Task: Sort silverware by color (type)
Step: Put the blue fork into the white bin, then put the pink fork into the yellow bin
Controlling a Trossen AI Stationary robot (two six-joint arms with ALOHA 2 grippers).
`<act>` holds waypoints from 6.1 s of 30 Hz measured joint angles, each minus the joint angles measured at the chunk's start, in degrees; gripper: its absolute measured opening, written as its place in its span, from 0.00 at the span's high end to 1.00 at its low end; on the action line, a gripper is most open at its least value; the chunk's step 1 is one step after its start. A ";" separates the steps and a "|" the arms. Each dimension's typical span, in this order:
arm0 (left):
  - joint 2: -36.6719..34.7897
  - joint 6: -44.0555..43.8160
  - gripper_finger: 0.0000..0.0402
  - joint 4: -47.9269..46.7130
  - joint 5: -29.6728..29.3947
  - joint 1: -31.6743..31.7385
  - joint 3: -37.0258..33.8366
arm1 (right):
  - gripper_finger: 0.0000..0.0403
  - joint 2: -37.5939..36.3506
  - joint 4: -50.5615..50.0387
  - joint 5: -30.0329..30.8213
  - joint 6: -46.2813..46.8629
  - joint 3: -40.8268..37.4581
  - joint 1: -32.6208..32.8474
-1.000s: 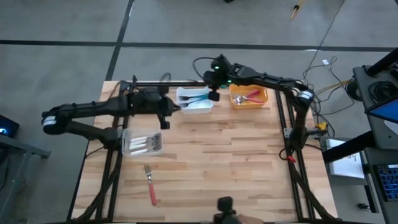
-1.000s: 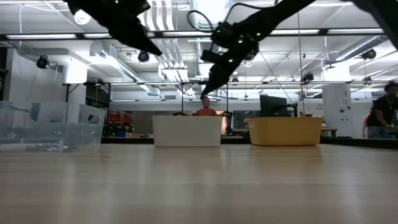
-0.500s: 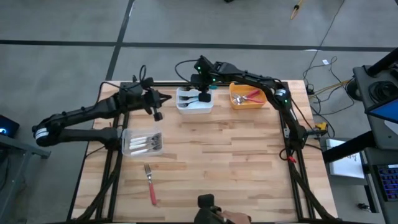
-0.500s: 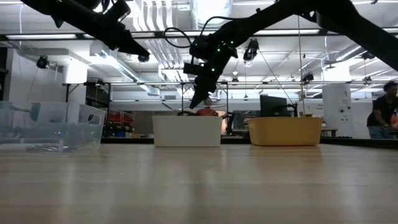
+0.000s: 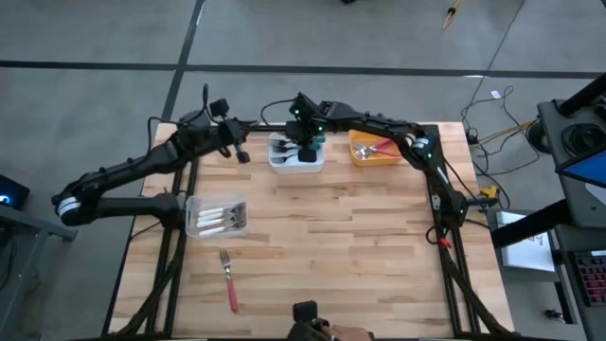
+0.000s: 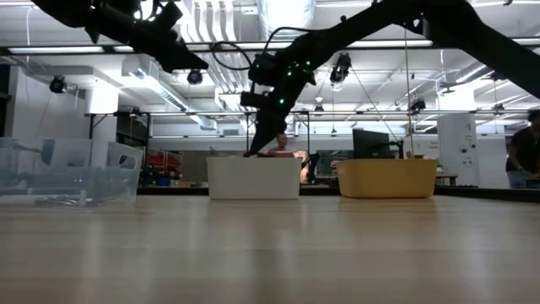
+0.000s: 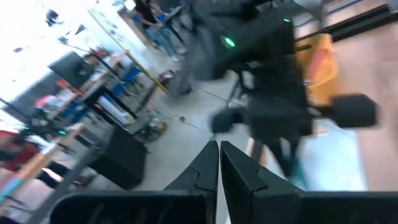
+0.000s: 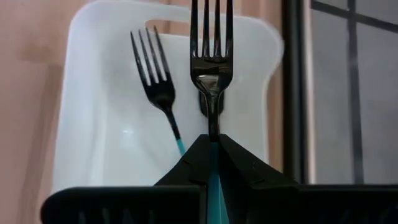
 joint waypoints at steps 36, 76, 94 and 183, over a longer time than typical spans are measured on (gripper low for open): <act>2.94 -3.25 1.00 12.68 0.11 9.42 -0.04 | 0.79 3.23 0.74 0.56 2.36 -0.17 0.01; 5.15 -80.64 1.00 -33.22 39.47 -21.61 -0.12 | 0.85 -31.86 22.13 -11.95 11.57 -35.50 -5.18; 5.96 -124.13 1.00 -35.36 -0.18 -63.14 -0.17 | 0.85 -34.23 19.66 -11.49 18.91 -35.96 5.23; 46.70 -146.77 0.97 -50.83 -4.90 -80.44 19.54 | 0.85 -33.81 9.33 -6.31 17.25 -39.26 16.75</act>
